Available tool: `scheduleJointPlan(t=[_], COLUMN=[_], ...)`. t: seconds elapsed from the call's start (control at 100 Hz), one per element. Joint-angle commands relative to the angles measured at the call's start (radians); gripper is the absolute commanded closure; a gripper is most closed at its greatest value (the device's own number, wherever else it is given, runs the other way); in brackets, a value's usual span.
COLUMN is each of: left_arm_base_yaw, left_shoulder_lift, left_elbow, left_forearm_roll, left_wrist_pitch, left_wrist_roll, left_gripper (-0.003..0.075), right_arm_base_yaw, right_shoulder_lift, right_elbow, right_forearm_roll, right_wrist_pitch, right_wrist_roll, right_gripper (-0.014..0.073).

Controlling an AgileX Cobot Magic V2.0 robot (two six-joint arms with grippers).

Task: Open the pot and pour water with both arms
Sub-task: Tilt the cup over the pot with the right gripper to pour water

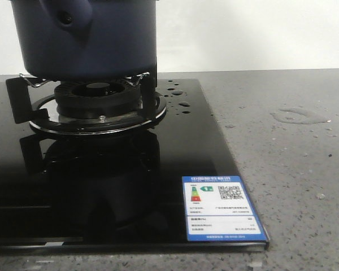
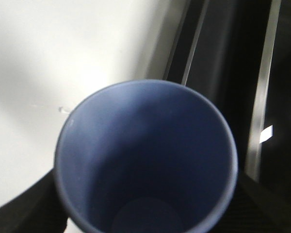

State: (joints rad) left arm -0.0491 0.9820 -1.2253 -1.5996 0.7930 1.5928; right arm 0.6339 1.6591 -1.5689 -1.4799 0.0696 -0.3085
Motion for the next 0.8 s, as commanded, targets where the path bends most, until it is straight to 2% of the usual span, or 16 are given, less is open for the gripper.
scheduleJointPlan(t=[0.0,0.09,0.26,0.42,0.53,0.64,0.79], left_arm_base_yaw=[0.000,0.000,0.000,0.000,0.000,0.000,0.000], left_shoulder_lift=[-0.015,-0.015,-0.015,-0.015,-0.015,-0.015,-0.015], left_elbow=[-0.034,-0.034,-0.034,-0.032,-0.022,0.007,0.049], left_forearm_roll=[-0.084,-0.079,-0.048,-0.042,-0.042,-0.042,-0.042], left_wrist_pitch=[-0.012,-0.012,-0.012,-0.010,-0.010,-0.002,0.000], left_wrist_roll=[-0.008,-0.008,-0.012,-0.012,-0.012,-0.012,-0.012], left_gripper=[0.0428,0.0428,0.0428,0.0428,0.0428,0.0428,0.0428], right_arm_base_yaw=[-0.006,0.016,0.027,-0.037,-0.127,-0.235,-0.388], right_shoulder_lift=[-0.031,-0.031,-0.053,-0.147,-0.249,-0.358,-0.513], right_elbow=[-0.037,-0.028,-0.028,-0.021,0.064,0.238,0.550], right_forearm_roll=[0.166,0.323,0.532,0.739,0.844,0.922,1.054], right_wrist_pitch=[0.038,0.151,0.323,0.403,0.376,0.306,0.095], right_wrist_roll=[0.156,0.245,0.288,0.379,0.399,0.399,0.401], right_gripper=[0.0316,0.0316,0.0316,0.0316,0.0316,0.0316,0.0316])
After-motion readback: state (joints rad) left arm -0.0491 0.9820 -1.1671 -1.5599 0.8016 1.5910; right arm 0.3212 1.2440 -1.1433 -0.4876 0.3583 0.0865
